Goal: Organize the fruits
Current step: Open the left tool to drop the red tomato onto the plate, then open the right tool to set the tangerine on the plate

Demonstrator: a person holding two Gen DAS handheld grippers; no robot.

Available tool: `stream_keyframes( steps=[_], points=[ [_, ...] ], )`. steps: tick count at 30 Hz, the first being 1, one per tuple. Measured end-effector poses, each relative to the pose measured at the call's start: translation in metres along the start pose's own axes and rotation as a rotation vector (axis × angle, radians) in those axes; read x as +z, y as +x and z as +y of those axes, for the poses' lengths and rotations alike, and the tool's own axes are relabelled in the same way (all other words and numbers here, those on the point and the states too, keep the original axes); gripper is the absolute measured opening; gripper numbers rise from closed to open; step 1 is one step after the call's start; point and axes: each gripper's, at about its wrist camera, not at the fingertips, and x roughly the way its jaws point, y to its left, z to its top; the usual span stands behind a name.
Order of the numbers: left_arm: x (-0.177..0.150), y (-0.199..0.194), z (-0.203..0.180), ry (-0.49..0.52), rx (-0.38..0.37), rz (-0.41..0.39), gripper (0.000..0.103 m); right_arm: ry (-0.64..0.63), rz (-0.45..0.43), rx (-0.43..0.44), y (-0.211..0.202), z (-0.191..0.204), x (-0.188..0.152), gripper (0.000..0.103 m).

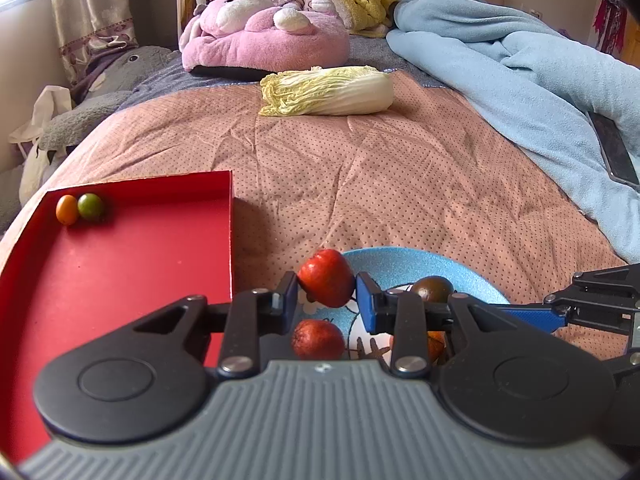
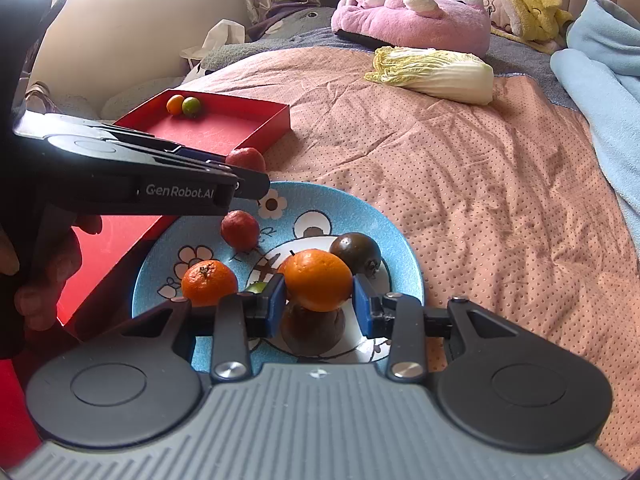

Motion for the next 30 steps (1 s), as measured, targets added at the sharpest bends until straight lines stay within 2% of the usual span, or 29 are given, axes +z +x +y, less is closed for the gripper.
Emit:
stream_keyframes(
  steps=[6, 8, 10, 11, 13, 18, 22, 30],
  points=[
    [-0.002, 0.000, -0.001, 0.006, -0.015, 0.016, 0.036, 0.001, 0.000, 0.000, 0.001, 0.001, 0.000, 0.042],
    [-0.001, -0.002, 0.000, 0.000, -0.015, 0.007, 0.041, -0.002, 0.001, 0.000, 0.001, 0.001, 0.000, 0.042],
    [0.000, -0.005, 0.004, -0.022, -0.009, -0.003, 0.054, -0.003, 0.001, -0.001, 0.001, 0.001, 0.000, 0.042],
    [0.001, -0.006, 0.006, -0.032, -0.006, -0.007, 0.056, -0.003, 0.000, -0.002, 0.001, 0.001, 0.000, 0.042],
    [0.002, -0.009, 0.010, -0.046, -0.001, -0.017, 0.057, -0.002, 0.000, -0.003, 0.001, 0.000, 0.000, 0.042],
    [0.008, -0.016, 0.025, -0.101, 0.074, -0.065, 0.057, 0.005, -0.006, -0.005, 0.002, -0.001, 0.002, 0.042],
    [0.011, -0.017, 0.039, -0.154, 0.115, -0.072, 0.057, 0.007, -0.022, 0.001, 0.005, 0.002, 0.010, 0.042],
    [0.013, -0.018, 0.051, -0.206, 0.149, -0.073, 0.057, -0.049, -0.025, 0.040, 0.025, 0.031, 0.026, 0.042]
  ],
)
